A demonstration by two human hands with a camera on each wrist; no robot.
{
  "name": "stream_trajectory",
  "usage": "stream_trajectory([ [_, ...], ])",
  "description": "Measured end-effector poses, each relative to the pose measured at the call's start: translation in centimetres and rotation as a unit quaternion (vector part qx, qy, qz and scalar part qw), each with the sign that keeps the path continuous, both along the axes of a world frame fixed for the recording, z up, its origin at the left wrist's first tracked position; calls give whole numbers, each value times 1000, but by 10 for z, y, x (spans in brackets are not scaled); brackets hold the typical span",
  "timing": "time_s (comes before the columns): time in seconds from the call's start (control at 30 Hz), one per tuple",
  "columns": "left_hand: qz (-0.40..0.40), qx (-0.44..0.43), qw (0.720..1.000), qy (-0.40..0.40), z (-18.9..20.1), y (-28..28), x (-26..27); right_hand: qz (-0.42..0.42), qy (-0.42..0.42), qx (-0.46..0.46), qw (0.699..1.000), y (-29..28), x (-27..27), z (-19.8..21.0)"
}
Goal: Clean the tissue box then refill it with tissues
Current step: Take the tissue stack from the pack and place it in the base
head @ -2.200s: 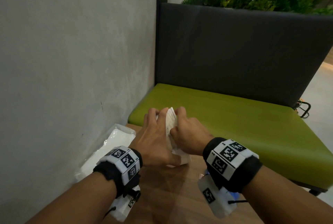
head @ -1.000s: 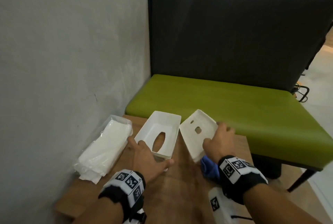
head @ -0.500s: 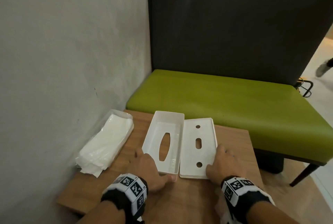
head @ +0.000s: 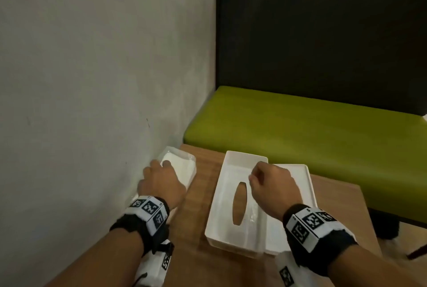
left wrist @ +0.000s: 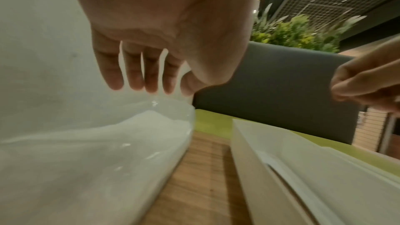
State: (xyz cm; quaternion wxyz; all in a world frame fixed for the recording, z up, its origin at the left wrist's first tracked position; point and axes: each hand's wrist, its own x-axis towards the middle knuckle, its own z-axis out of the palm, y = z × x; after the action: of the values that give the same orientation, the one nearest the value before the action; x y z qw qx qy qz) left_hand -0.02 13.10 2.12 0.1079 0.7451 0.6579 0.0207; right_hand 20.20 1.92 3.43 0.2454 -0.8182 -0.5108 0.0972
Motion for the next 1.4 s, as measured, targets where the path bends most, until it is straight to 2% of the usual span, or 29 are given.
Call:
stream_trajectory([
  [0.13, 62, -80, 995, 4, -18, 27, -34, 48, 57, -25, 997, 28, -33, 2],
  [0.23, 56, -139, 989, 17, -37, 37, -52, 79, 84, -80, 990, 40, -59, -12],
  [0.33, 68, -192, 979, 25, -46, 40, -61, 98, 40, -140, 984, 47, -80, -29],
  [0.47, 66, -225, 972, 20, -48, 42, -63, 98, 110, -182, 972, 49, -98, -32],
  [0.57, 59, -246, 967, -28, -41, 45, -60, 97, 135, -196, 966, 48, -101, -31],
  [0.7, 104, -267, 943, -168, -28, 43, -50, 110, 142, -189, 966, 41, -102, -19],
  [0.8, 181, -317, 885, -289, -12, 40, -42, 145, 161, -151, 965, 36, -99, -5],
  [0.97, 245, -359, 809, -395, 25, 34, -30, 231, 124, -127, 957, 27, -96, 17],
  [1.17, 269, -341, 804, -407, 62, 28, -14, 259, 34, -77, 962, 27, -79, 40],
  [1.3, 276, -346, 791, -423, 80, 25, -7, 251, 13, -96, 963, 38, -64, 39],
  [1.4, 276, -326, 792, -436, 85, 26, -3, 245, 9, -76, 967, 47, -57, 39],
])
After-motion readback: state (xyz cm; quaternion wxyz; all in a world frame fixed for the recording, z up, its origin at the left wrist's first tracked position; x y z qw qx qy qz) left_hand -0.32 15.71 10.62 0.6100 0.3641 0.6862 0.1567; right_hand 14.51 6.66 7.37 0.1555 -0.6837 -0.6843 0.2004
